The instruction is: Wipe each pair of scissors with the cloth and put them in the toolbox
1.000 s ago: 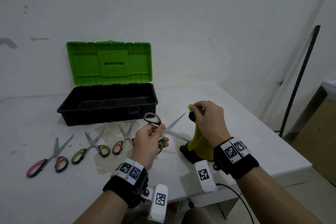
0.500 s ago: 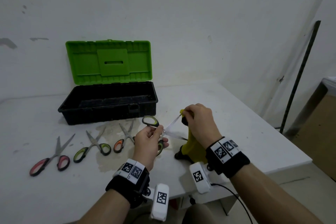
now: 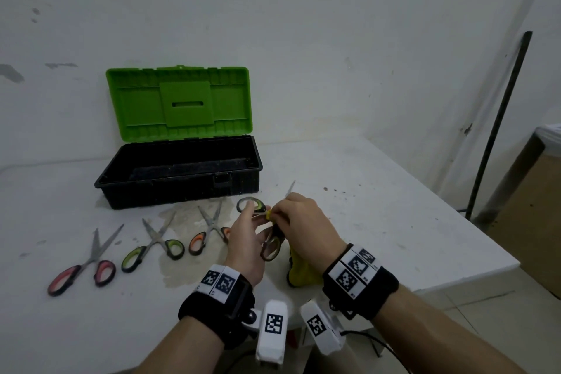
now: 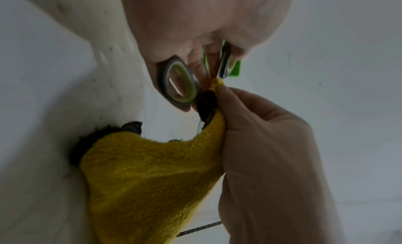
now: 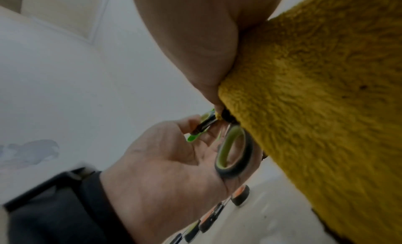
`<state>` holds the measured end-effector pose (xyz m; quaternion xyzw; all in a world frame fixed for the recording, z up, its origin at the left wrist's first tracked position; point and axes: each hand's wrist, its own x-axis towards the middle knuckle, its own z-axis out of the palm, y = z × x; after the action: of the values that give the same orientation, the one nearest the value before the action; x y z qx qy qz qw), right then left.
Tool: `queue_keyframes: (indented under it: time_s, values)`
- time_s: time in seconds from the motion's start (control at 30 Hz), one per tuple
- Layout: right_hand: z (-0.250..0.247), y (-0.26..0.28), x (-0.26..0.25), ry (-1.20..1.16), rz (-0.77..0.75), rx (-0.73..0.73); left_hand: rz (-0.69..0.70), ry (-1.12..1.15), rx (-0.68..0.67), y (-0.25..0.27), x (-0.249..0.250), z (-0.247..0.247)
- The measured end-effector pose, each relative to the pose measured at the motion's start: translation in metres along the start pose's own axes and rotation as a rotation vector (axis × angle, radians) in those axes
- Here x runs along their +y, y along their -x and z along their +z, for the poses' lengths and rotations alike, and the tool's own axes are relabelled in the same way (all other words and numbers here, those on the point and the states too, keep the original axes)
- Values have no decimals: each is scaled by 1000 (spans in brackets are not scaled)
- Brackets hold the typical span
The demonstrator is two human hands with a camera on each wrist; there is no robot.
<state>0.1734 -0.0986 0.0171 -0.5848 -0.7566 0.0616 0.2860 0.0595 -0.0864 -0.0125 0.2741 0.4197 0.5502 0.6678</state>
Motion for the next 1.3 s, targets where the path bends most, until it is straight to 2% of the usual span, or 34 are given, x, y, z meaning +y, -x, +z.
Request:
queue_keyframes:
  time_s: [0.33, 0.43, 0.53, 0.63, 0.8, 1.07, 1.2, 1.3]
  values:
    - [-14, 3, 7, 12, 46, 47, -21, -46, -50, -1, 5, -1]
    - [-10, 6, -7, -5, -25, 0, -31, -78, -106, 2, 3, 2]
    - [-3, 6, -11, 31, -18, -26, -41, -80, -141, 5, 1, 7]
    - [-4, 7, -7, 43, 9, -3, -30, -80, -135, 5, 1, 7]
    - [-6, 13, -12, -2, -45, 56, -19, -70, -108, 3, 0, 7]
    - [-7, 12, -1, -17, 87, 115, -28, -62, -138, 5, 1, 7]
    - [-10, 12, -3, -59, 69, 196, -4, -87, -128, 7, 0, 7]
    - [-6, 11, -8, -59, 41, 133, -7, -103, -125, 8, -3, 8]
